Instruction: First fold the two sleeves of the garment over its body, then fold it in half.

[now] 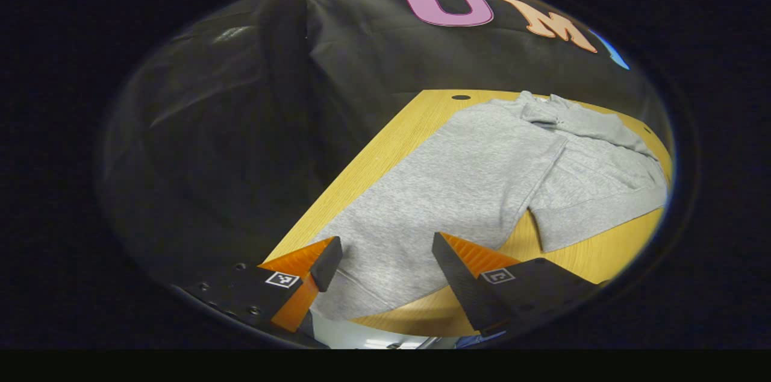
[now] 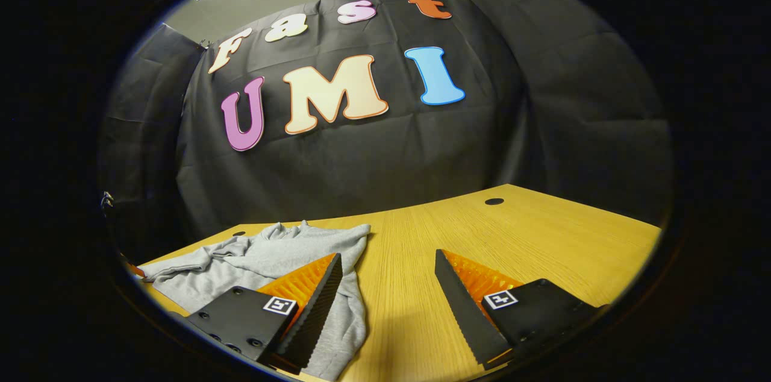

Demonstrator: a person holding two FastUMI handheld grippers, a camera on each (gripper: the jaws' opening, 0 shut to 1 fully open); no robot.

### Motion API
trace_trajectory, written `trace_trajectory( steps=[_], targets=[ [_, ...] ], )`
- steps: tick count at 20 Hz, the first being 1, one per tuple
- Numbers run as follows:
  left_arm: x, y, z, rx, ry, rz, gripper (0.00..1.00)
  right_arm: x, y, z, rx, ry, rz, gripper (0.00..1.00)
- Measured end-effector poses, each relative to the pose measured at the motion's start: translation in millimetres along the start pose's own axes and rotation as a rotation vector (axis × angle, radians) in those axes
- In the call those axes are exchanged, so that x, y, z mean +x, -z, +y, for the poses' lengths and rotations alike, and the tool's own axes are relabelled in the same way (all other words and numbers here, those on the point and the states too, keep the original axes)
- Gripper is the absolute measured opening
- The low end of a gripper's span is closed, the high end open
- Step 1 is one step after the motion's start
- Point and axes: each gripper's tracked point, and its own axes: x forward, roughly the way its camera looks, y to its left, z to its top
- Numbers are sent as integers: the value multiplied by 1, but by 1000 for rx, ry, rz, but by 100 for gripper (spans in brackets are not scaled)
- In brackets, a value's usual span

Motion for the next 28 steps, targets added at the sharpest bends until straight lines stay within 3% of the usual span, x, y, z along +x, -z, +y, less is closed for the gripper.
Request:
trace_trajectory(
  steps=[2,4,5,9,12,14,16,22,25,28],
  targets=[
    [-2,-2,-2,-12,18,-2,88,-2,2,-2,21,-5,4,97],
    [3,0,-8,-28,24,-9,75,-1,-1,-8,15,8,-10,97],
    [2,0,-11,-42,35,-14,75,-1,-2,-11,13,11,-8,97],
    [3,0,-21,-77,54,-23,47,-4,-6,-15,49,6,-27,97],
    [3,-1,-29,-70,82,-17,39,-8,-11,-18,68,2,-58,97],
    [3,-3,-34,-79,91,-16,15,-10,-14,-20,86,0,-75,97],
    [3,-2,-34,-77,89,-13,3,-12,-16,-21,108,-4,-87,97],
    [1,-12,-33,-84,78,-46,0,-12,-16,-21,125,-14,-87,97],
    [-8,-42,-41,-99,105,-126,0,-13,-17,-22,128,-12,-87,97],
    [-19,-92,-64,-106,178,-232,0,-13,-16,-23,129,-10,-87,97]
  ],
)
